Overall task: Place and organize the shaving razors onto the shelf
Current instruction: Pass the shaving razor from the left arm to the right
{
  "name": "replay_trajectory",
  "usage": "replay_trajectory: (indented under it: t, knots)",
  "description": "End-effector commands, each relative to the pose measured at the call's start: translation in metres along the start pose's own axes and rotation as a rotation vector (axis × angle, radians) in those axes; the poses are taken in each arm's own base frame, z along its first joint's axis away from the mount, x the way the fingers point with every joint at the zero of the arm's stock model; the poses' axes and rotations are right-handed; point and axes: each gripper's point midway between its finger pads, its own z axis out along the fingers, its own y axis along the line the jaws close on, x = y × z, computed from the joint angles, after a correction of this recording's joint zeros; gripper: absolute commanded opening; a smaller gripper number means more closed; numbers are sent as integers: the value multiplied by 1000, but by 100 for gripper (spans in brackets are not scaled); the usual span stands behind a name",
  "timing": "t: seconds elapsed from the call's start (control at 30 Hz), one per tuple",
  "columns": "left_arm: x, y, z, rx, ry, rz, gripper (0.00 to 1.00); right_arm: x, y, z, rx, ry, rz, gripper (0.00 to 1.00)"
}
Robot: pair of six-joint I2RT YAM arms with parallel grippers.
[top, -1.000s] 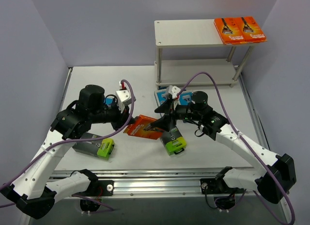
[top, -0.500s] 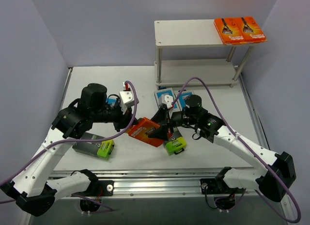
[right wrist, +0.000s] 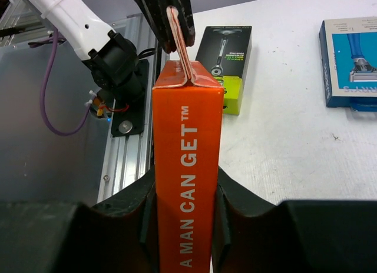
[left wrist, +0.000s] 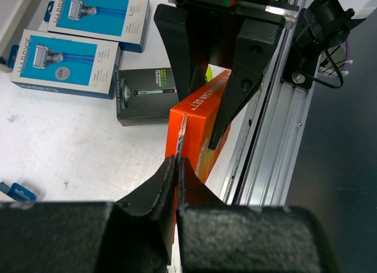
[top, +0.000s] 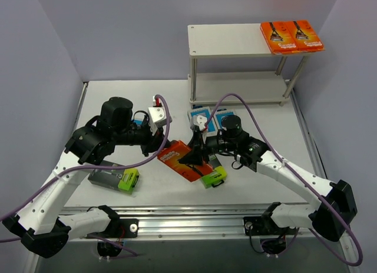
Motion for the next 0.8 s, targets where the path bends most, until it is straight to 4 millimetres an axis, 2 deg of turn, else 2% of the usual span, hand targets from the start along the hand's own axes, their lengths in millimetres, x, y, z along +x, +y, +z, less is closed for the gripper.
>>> replay_trajectory:
  t: [0.0, 0.1, 0.13, 0.2, 0.23, 0.33, 0.37, 0.47, 0.53, 0.57, 0.6, 0.67, 0.77]
  knots:
    - [-43, 15, -7, -87, -139, 79, 6, -3, 3, 4, -21, -15, 6, 23]
    - [-46, 18, -6, -108, -166, 66, 7, -7, 3, 5, -13, -40, 34, 9]
    - [-47, 18, -8, -113, -180, 65, 16, -6, 2, 6, -9, -41, 45, 5]
    - [-50, 21, -8, -132, -204, 56, 26, -8, -2, 6, 9, -49, 52, 2]
    - [-49, 21, -9, -141, -212, 50, 37, -9, -3, 6, 15, -52, 56, 0]
    - [-52, 26, -11, -178, -243, 34, 51, -10, -7, 8, 28, -58, 78, 0]
    - [-54, 30, -14, -205, -250, 25, 59, -9, -8, 10, 31, -58, 93, 0]
    - [-56, 50, -28, -352, -256, -47, 74, -12, -13, 11, 50, -66, 102, 0]
    - [-59, 55, -37, -406, -276, -65, 77, -14, -17, 11, 73, -76, 108, 0]
    - [-61, 60, -47, -460, -300, -85, 83, -16, -19, 10, 81, -85, 108, 0]
    - [-61, 64, -48, -483, -303, -93, 88, -18, -21, 10, 91, -93, 113, 0]
    - [-61, 67, -58, -530, -352, -140, 92, -25, -33, 5, 138, -125, 115, 0]
    - [-63, 65, -67, -538, -413, -159, 94, -43, -46, -2, 201, -204, 149, 0]
